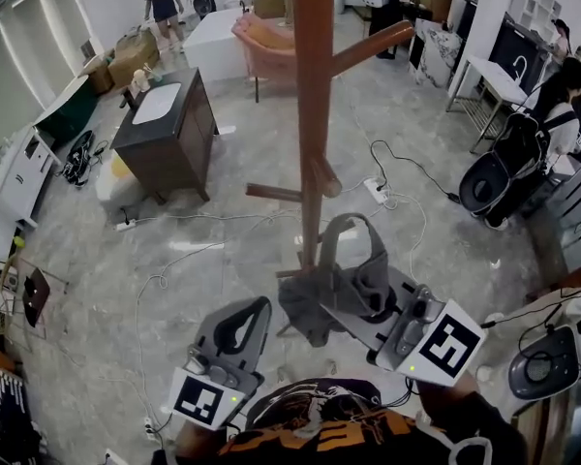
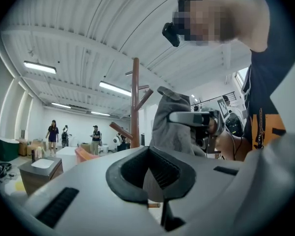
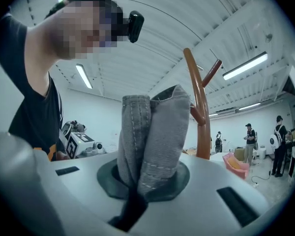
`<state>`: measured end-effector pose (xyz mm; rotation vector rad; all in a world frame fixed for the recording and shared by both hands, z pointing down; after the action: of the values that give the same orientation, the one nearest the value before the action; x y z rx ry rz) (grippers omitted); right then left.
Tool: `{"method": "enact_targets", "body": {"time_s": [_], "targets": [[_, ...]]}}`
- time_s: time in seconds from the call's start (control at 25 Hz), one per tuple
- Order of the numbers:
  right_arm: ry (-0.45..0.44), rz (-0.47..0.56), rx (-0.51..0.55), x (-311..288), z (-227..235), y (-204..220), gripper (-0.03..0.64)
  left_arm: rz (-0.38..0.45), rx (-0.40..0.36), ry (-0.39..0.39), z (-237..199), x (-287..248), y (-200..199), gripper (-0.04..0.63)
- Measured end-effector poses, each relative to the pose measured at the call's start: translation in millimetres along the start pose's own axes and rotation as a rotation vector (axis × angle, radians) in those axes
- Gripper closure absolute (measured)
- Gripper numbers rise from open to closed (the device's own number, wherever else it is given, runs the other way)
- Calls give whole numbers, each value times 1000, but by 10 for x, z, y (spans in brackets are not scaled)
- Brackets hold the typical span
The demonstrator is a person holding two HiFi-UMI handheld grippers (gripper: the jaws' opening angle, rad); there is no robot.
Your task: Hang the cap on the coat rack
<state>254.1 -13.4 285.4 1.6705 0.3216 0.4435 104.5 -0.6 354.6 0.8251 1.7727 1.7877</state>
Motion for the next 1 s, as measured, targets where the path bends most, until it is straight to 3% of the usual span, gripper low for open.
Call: {"method": "enact_targets", "body": {"time_s": [0.24, 1.0], "targets": [[-29, -64, 12, -230, 85, -165, 581, 7, 17, 1, -108, 105, 49, 572], [12, -131, -79, -514, 587, 471, 581, 15, 8, -28, -191, 218, 90, 571]]}}
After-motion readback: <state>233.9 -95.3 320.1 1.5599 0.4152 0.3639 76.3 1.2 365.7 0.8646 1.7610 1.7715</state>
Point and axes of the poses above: the fingertips, and each gripper's own axes: x backward along the fingers, z to its right, y out of its underside, the point moved 6 cm from there along x, backward along the fingers, and after that the axes turned 1 degree about x, right-handed, at the moved point
